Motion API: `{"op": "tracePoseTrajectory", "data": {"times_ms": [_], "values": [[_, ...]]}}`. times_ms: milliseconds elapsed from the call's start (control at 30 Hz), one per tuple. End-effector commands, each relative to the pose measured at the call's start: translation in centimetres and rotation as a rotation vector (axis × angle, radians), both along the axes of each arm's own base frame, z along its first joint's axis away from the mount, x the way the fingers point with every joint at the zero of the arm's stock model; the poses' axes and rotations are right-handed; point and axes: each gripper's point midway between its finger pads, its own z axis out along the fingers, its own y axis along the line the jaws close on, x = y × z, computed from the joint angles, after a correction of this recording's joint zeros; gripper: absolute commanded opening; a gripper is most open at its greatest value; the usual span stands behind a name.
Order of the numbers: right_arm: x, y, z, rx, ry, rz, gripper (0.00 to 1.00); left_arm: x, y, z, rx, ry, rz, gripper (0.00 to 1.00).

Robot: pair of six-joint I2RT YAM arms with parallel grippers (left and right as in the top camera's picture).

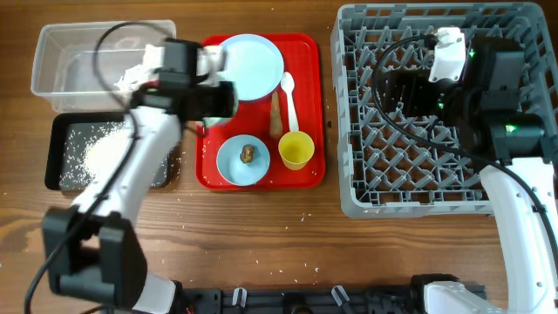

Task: Sort waste into correct bins and load items into the dishwasher rack
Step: 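Set the green bowl back on the red tray with left gripper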

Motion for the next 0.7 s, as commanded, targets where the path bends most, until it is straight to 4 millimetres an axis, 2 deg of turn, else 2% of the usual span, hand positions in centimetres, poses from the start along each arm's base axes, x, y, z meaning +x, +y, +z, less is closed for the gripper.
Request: {"op": "tracePoseTrajectory", "data": {"times_ms": [0, 100, 167, 200, 233, 267, 333, 367, 400, 467, 533, 600, 667], "values": [[0.1, 0.3, 0.4, 0.023, 0.007, 0.005, 1.00, 1.5, 0.2, -4.0, 0.287, -0.039, 0.005, 0.04], [-0.1, 0.3, 0.2, 0.021, 0.017, 0.006, 1.00, 1.3, -0.6, -7.1, 0.312, 0.015, -0.030, 0.04], [-0.1, 0.3, 0.2, 0.021, 0.017, 0.006, 1.00, 1.0, -0.6, -8.1, 0.321, 0.041, -0.036, 0.05], [-0.1, 0.3, 0.2, 0.022, 0.017, 0.006, 1.00, 1.0, -0.6, -8.0, 0.320, 0.040, -0.036, 0.29], [-0.1, 0.3, 0.2, 0.021, 0.016, 0.006, 1.00, 1.3, -0.8, -7.4, 0.313, 0.021, -0.034, 0.46], [-0.1, 0.3, 0.2, 0.022, 0.016, 0.006, 1.00, 1.4, -1.3, -6.2, 0.293, 0.002, -0.043, 0.51], [-0.1, 0.3, 0.2, 0.021, 0.016, 0.006, 1.00, 0.5, -3.3, -2.4, 0.190, -0.001, -0.032, 0.51], [-0.1, 0.3, 0.2, 0.022, 0.018, 0.006, 1.00, -0.2, -3.6, -1.7, 0.159, 0.015, -0.009, 0.51], [-0.2, 0.3, 0.1, 0.022, 0.026, 0.006, 1.00, -1.7, -4.1, -1.3, 0.115, 0.072, 0.025, 0.51], [-0.3, 0.3, 0.0, 0.022, 0.028, 0.006, 0.99, -4.3, -5.1, -1.9, 0.077, 0.183, 0.018, 0.49], [-0.3, 0.3, 0.0, 0.021, 0.027, 0.006, 1.00, -7.3, -6.5, -3.6, 0.100, 0.296, -0.044, 0.45], [-0.3, 0.3, 0.0, 0.022, 0.029, 0.005, 0.99, -9.3, -7.9, -5.1, 0.133, 0.344, -0.098, 0.45], [-0.5, 0.3, -0.2, 0.021, 0.041, 0.006, 1.00, -10.8, -8.7, -6.7, 0.163, 0.374, -0.132, 0.39]]}}
